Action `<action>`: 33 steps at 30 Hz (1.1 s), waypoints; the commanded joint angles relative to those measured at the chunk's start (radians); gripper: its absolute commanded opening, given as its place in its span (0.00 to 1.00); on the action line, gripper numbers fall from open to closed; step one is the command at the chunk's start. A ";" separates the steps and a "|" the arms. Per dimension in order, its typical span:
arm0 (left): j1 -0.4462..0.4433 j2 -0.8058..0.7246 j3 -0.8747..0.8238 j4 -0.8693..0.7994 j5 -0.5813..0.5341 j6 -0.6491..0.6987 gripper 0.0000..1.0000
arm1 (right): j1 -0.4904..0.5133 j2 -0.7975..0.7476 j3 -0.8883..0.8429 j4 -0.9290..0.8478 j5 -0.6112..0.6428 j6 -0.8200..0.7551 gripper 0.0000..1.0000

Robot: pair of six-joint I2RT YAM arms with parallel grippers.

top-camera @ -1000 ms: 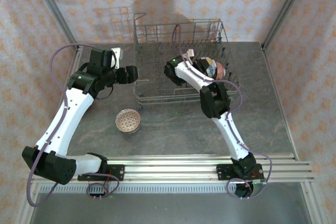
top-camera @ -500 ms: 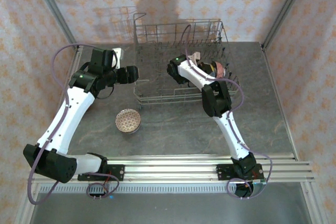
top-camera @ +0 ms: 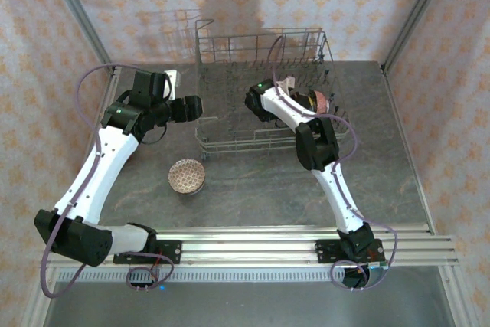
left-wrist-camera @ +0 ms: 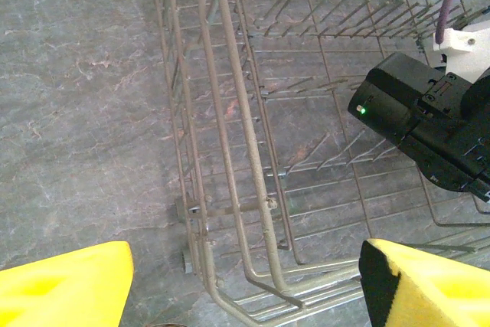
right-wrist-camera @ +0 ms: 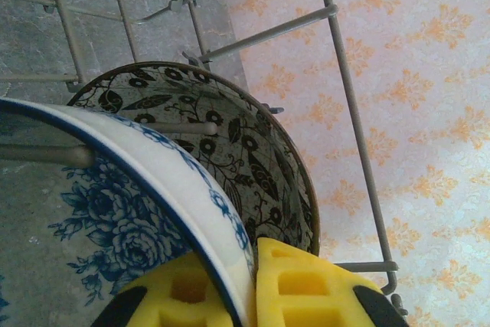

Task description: Load the bowls into the dish rack

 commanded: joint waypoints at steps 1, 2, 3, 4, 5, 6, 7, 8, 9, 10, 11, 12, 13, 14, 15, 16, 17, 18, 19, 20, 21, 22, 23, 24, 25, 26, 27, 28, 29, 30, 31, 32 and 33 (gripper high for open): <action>0.010 0.007 0.028 0.007 0.015 -0.014 0.79 | -0.040 -0.054 -0.018 -0.171 -0.048 0.026 0.13; 0.008 0.007 0.027 0.007 0.015 -0.016 0.79 | -0.041 -0.059 -0.017 -0.166 -0.053 0.021 0.13; 0.010 0.007 0.026 0.007 0.016 -0.016 0.79 | -0.042 -0.063 -0.014 -0.163 -0.058 0.019 0.14; 0.010 0.007 0.025 0.007 0.014 -0.018 0.79 | -0.043 -0.067 -0.014 -0.158 -0.065 0.013 0.15; 0.009 0.006 0.025 0.007 0.014 -0.019 0.79 | -0.044 -0.074 -0.013 -0.149 -0.072 0.002 0.16; 0.009 0.006 0.025 0.007 0.016 -0.020 0.79 | -0.045 -0.080 -0.012 -0.145 -0.075 0.004 0.27; 0.009 0.006 0.025 0.006 0.015 -0.021 0.79 | -0.045 -0.086 -0.013 -0.139 -0.079 -0.004 0.29; 0.008 0.006 0.025 0.005 0.015 -0.021 0.79 | -0.045 -0.092 -0.015 -0.131 -0.081 -0.013 0.34; 0.009 0.006 0.025 0.005 0.017 -0.022 0.79 | -0.044 -0.097 -0.013 -0.130 -0.080 -0.012 0.39; 0.010 0.007 0.025 0.005 0.016 -0.022 0.79 | -0.045 -0.103 -0.013 -0.129 -0.079 -0.014 0.43; 0.010 0.005 0.024 0.005 0.017 -0.024 0.79 | -0.045 -0.107 -0.013 -0.125 -0.078 -0.020 0.46; 0.010 0.005 0.024 0.005 0.016 -0.025 0.79 | -0.045 -0.111 -0.013 -0.125 -0.076 -0.023 0.50; 0.009 0.004 0.024 0.007 0.016 -0.028 0.79 | -0.045 -0.117 -0.013 -0.121 -0.077 -0.030 0.52; 0.009 0.005 0.022 0.007 0.019 -0.030 0.79 | -0.045 -0.119 -0.013 -0.122 -0.075 -0.031 0.54; 0.009 0.006 0.022 0.007 0.019 -0.031 0.79 | -0.045 -0.124 -0.013 -0.121 -0.073 -0.032 0.54; 0.009 0.006 0.022 0.007 0.020 -0.033 0.79 | -0.045 -0.128 -0.014 -0.122 -0.072 -0.036 0.54; 0.010 0.006 0.022 0.005 0.021 -0.033 0.79 | -0.045 -0.135 -0.012 -0.122 -0.071 -0.036 0.56; 0.009 0.006 0.022 0.005 0.021 -0.035 0.79 | -0.045 -0.142 -0.013 -0.119 -0.070 -0.035 0.58; 0.010 0.007 0.022 0.004 0.021 -0.035 0.79 | -0.045 -0.154 -0.018 -0.108 -0.073 -0.047 0.58; 0.009 0.007 0.023 0.002 0.022 -0.036 0.79 | -0.045 -0.167 -0.024 -0.094 -0.080 -0.062 0.60; 0.009 0.009 0.024 0.000 0.020 -0.036 0.79 | -0.045 -0.177 -0.028 -0.085 -0.083 -0.069 0.62; 0.010 0.010 0.024 -0.002 0.019 -0.038 0.79 | -0.044 -0.191 -0.035 -0.072 -0.091 -0.086 0.66; 0.010 0.012 0.024 -0.005 0.019 -0.039 0.79 | -0.044 -0.202 -0.044 -0.061 -0.096 -0.096 0.70; 0.009 0.013 0.024 -0.008 0.020 -0.039 0.79 | -0.044 -0.213 -0.050 -0.053 -0.104 -0.103 0.73; 0.010 0.015 0.023 -0.010 0.019 -0.041 0.79 | -0.044 -0.224 -0.063 -0.039 -0.119 -0.118 0.75; 0.008 0.015 0.019 -0.011 0.018 -0.042 0.79 | -0.044 -0.238 -0.081 -0.020 -0.131 -0.127 0.76; 0.009 0.014 0.017 -0.012 0.016 -0.044 0.79 | -0.044 -0.253 -0.100 0.001 -0.143 -0.140 0.77; 0.010 0.015 0.015 -0.012 0.017 -0.046 0.79 | -0.044 -0.270 -0.124 0.032 -0.164 -0.160 0.78; 0.009 0.014 0.013 -0.014 0.016 -0.048 0.79 | -0.044 -0.287 -0.145 0.061 -0.179 -0.175 0.78; 0.010 0.012 0.011 -0.015 0.015 -0.050 0.79 | -0.044 -0.298 -0.161 0.083 -0.192 -0.188 0.78; 0.010 0.012 0.012 -0.018 0.013 -0.053 0.79 | -0.044 -0.311 -0.176 0.105 -0.208 -0.204 0.78; 0.010 0.010 0.010 -0.020 0.012 -0.055 0.79 | -0.043 -0.322 -0.188 0.125 -0.220 -0.216 0.78; 0.010 0.008 0.009 -0.021 0.012 -0.059 0.79 | -0.042 -0.332 -0.200 0.143 -0.233 -0.231 0.79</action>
